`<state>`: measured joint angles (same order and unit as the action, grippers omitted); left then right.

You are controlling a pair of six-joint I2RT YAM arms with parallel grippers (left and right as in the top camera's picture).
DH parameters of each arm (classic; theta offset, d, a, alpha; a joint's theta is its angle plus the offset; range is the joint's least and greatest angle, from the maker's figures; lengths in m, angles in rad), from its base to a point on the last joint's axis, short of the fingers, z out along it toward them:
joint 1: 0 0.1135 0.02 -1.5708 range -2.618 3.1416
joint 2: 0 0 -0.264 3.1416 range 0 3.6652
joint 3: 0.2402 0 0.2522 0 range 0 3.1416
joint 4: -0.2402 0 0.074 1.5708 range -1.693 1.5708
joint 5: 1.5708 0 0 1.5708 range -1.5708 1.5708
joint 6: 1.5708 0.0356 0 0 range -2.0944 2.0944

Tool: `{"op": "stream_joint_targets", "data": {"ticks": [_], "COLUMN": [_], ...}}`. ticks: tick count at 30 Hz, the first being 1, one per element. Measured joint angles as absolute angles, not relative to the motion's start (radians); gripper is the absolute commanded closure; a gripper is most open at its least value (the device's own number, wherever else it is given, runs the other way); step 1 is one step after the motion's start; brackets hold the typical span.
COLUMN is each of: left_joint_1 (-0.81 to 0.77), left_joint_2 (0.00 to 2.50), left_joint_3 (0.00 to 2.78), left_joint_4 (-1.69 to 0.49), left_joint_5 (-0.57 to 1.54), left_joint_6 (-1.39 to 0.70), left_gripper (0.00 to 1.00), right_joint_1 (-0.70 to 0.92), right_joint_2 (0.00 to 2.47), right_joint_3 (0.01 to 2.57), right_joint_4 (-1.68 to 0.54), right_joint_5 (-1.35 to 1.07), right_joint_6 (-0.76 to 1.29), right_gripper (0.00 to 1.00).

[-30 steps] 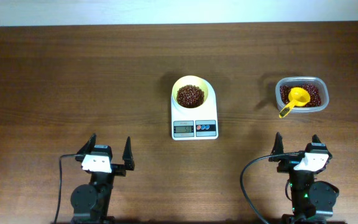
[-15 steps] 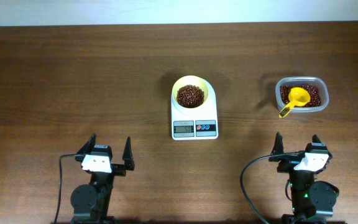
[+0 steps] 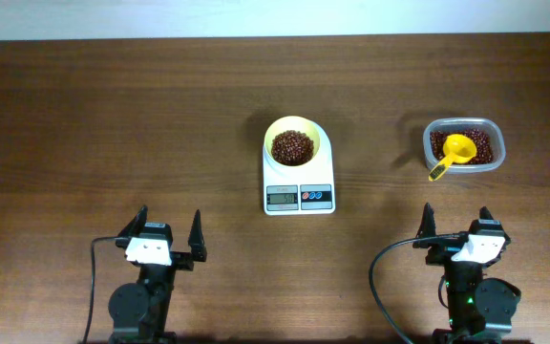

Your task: Scoop item into bowl and weigh 50g on scale

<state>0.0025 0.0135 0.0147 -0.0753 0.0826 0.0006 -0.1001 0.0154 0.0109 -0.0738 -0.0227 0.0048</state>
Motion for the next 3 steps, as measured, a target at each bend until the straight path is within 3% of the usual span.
{"op": "stream_joint_targets", "data": {"ticks": [3], "left_joint_1": [0.002], "left_joint_2": [0.014], "left_joint_3": [0.015], "left_joint_4": [-0.075], "left_joint_5": [0.083], "left_joint_6": [0.001], "left_gripper": [0.01], "right_joint_1": [-0.1], "right_joint_2": [0.015], "right_joint_3": [0.011], "right_joint_4": [-0.074], "right_joint_5": [-0.023], "right_joint_6": [0.004], "right_gripper": [0.01]}}
